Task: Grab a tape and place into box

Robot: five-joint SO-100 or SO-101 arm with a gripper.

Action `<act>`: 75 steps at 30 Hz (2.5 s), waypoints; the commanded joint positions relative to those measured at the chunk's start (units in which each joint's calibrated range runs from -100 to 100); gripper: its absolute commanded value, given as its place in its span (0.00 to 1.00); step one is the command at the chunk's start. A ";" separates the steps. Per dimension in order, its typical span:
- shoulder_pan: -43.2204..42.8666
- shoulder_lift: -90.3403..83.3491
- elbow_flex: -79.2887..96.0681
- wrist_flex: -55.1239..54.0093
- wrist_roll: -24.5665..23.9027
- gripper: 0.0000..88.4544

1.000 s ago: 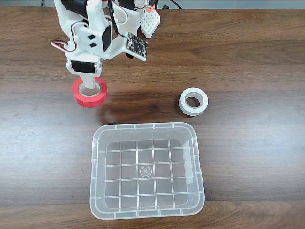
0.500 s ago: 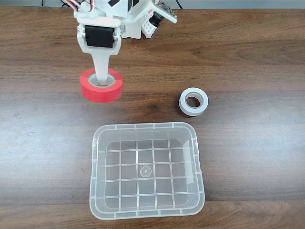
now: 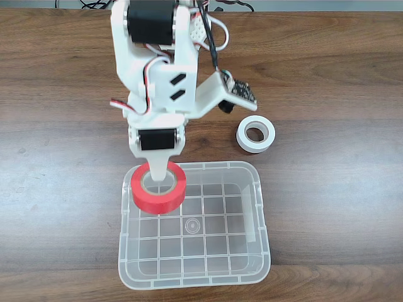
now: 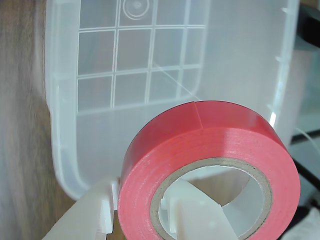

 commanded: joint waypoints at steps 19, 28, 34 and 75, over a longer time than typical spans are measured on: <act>-3.82 23.45 -21.86 -1.44 -0.28 0.01; -3.82 26.18 -21.86 -1.44 -0.28 0.12; -3.67 25.46 -22.04 -1.44 -0.28 0.21; -6.82 -33.84 9.24 22.96 -0.44 0.01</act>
